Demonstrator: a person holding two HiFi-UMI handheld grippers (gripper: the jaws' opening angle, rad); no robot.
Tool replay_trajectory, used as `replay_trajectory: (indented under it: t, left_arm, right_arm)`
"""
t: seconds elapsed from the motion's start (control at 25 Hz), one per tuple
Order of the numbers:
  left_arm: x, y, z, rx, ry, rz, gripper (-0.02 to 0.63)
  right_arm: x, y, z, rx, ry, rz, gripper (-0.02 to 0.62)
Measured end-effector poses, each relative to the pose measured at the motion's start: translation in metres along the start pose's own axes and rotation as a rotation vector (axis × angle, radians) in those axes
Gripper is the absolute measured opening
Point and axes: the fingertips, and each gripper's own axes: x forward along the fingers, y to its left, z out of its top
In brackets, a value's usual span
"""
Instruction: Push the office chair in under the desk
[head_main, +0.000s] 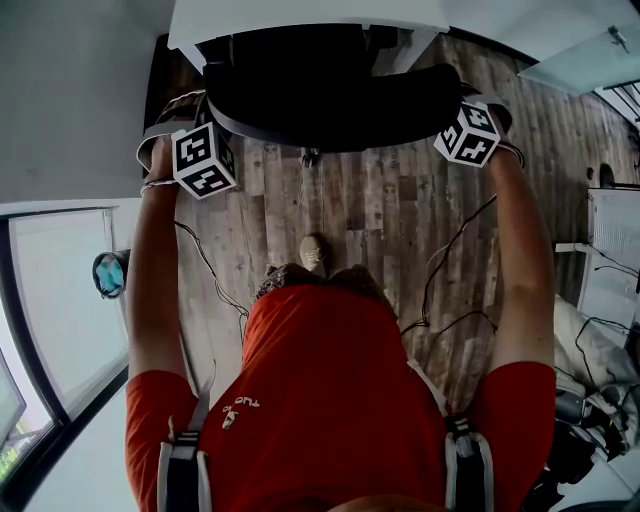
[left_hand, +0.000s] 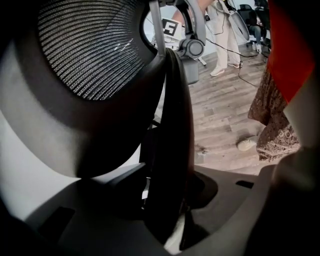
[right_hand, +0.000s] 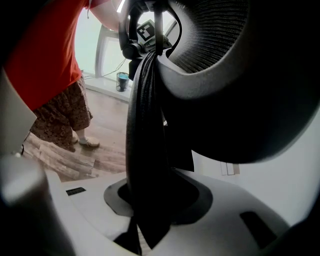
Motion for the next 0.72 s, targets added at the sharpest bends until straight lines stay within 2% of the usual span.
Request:
replay_trajectory:
  t: [0.4, 0.72]
  left_arm:
    - [0.043, 0.057, -0.007, 0.002, 0.009, 0.009, 0.17]
    - [0.072, 0.089, 0.001, -0.016, 0.025, 0.008, 0.172]
  right_arm:
    - [0.029, -0.064, -0.011, -0.004, -0.005, -0.009, 0.132]
    - [0.055, -0.097, -0.04, -0.021, -0.01, 0.033, 0.129]
